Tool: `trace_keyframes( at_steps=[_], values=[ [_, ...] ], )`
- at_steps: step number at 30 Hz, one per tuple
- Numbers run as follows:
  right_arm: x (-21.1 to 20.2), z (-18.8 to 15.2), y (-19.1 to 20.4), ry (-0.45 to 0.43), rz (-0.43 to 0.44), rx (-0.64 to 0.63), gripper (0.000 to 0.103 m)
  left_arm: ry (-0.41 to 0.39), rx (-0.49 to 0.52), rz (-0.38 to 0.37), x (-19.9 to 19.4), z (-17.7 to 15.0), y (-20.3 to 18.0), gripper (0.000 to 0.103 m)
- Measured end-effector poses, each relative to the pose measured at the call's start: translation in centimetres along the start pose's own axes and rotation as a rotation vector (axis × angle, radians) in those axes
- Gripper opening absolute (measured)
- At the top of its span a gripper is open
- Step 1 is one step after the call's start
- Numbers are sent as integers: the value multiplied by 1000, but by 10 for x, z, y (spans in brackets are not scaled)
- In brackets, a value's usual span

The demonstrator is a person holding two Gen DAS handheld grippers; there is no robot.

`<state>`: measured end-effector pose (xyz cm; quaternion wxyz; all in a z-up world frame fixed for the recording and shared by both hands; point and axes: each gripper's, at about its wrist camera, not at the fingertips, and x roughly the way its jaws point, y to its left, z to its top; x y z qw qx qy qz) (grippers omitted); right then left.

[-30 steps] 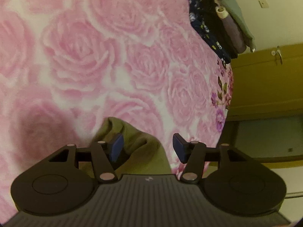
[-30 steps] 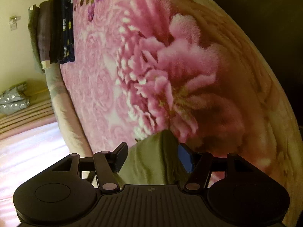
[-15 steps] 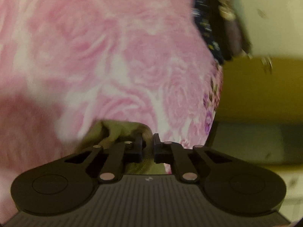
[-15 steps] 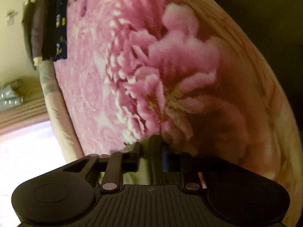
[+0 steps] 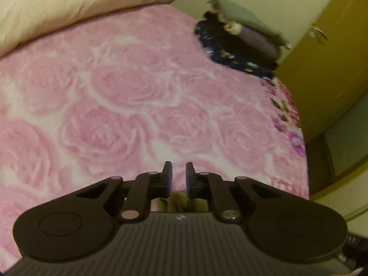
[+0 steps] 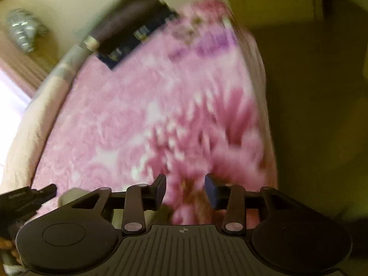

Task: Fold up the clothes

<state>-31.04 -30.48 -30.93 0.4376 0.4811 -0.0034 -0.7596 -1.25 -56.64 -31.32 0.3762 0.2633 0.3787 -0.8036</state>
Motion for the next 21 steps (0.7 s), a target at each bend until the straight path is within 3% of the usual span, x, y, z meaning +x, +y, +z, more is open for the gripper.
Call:
trace_keyframes(
  at_steps=[4, 6, 8, 12, 15, 18, 21],
  values=[
    [-7, -18, 43, 32, 93, -241, 39, 76, 236, -76, -1, -19, -36, 2],
    [-6, -35, 64, 37, 136, -360, 30, 109, 321, -67, 11, -33, -43, 2],
    [-3, -51, 79, 46, 165, -457, 28, 126, 342, -38, 23, -46, -39, 2],
    [28, -81, 82, 78, 75, -655, 27, 123, 346, 5, 34, -57, -23, 3],
    [28, -80, 75, 50, 35, -643, 27, 107, 377, 53, 17, -60, -27, 2],
    [13, -74, 73, 33, 5, -593, 27, 91, 338, 92, -10, -63, -22, 1],
    [-4, -68, 75, 22, 20, -553, 27, 66, 292, 72, -43, -70, -23, 1]
  ],
)
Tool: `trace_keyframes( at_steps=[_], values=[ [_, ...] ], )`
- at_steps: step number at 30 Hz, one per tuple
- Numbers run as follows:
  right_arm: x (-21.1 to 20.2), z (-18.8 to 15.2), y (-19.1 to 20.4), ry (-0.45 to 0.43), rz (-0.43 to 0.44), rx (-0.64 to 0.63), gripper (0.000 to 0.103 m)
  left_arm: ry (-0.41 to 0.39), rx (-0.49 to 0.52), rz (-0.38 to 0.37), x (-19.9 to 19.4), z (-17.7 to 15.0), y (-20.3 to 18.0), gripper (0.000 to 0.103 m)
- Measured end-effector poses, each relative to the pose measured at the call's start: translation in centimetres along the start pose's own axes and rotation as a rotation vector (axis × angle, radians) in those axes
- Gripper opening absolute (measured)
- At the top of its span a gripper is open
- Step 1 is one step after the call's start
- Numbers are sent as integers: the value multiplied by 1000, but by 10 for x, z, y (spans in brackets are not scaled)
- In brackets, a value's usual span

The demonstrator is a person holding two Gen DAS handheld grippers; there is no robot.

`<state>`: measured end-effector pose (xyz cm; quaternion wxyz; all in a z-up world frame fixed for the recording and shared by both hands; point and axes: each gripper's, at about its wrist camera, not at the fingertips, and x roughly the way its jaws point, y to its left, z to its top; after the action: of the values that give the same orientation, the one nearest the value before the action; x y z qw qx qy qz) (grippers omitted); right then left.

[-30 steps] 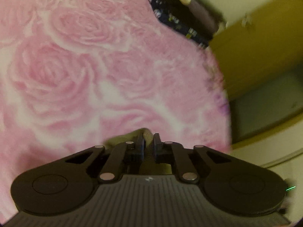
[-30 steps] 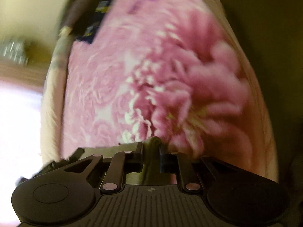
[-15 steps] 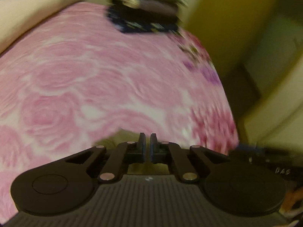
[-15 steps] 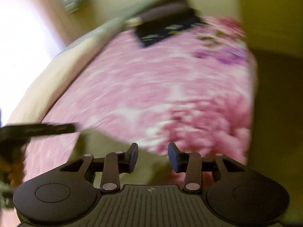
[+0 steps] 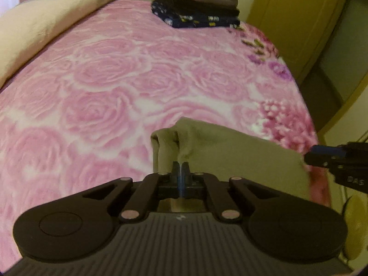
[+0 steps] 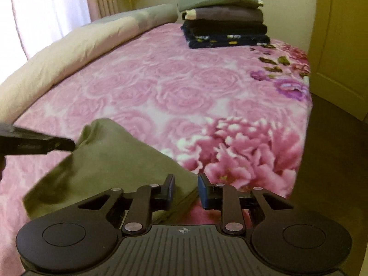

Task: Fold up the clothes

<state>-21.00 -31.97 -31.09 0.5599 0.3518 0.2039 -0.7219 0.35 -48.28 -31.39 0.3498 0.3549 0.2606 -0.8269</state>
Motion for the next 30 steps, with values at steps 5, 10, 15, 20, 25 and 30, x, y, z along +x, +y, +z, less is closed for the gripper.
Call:
trace_keyframes(
  at_steps=[5, 10, 15, 20, 25, 30],
  values=[
    [2, -3, 30, 5, 137, -69, 27, 54, 40, 5, 0, -22, -14, 1],
    [21, -20, 39, 90, 91, -198, 25, 76, -43, 96, 1, -42, 3, 1],
    [-5, -16, 48, 60, 143, -128, 25, 1, -59, 75, -30, -38, -5, 0],
    [1, -32, 71, 145, 200, -162, 25, 108, -11, 47, -19, -59, -24, 0],
    [-4, -50, 66, 178, 190, -227, 25, 93, -140, 51, -20, -69, -13, 1],
    [-20, -40, 59, 132, 206, -106, 25, 95, -141, 68, -30, -63, -24, 0]
  ],
)
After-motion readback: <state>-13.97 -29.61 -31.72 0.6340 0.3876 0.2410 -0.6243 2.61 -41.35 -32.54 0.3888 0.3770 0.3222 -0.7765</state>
